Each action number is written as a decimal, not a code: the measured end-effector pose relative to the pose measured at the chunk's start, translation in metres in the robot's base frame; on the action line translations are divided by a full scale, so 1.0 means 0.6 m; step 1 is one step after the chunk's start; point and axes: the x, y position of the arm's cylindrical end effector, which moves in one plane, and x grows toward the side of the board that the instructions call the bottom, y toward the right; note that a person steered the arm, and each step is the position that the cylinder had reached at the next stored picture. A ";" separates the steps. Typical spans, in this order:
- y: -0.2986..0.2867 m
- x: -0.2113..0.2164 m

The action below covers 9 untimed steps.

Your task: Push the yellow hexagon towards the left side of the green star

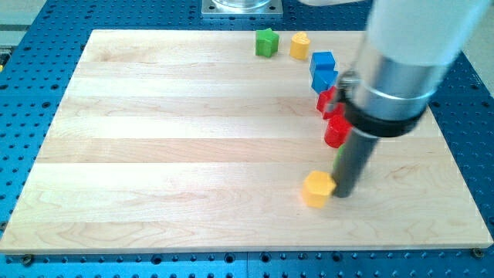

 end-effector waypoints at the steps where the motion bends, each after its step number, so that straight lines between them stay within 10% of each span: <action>1: -0.110 0.040; 2: -0.079 0.108; 4: -0.315 -0.069; 5: -0.332 -0.037; 7: -0.185 -0.018; 9: -0.195 -0.200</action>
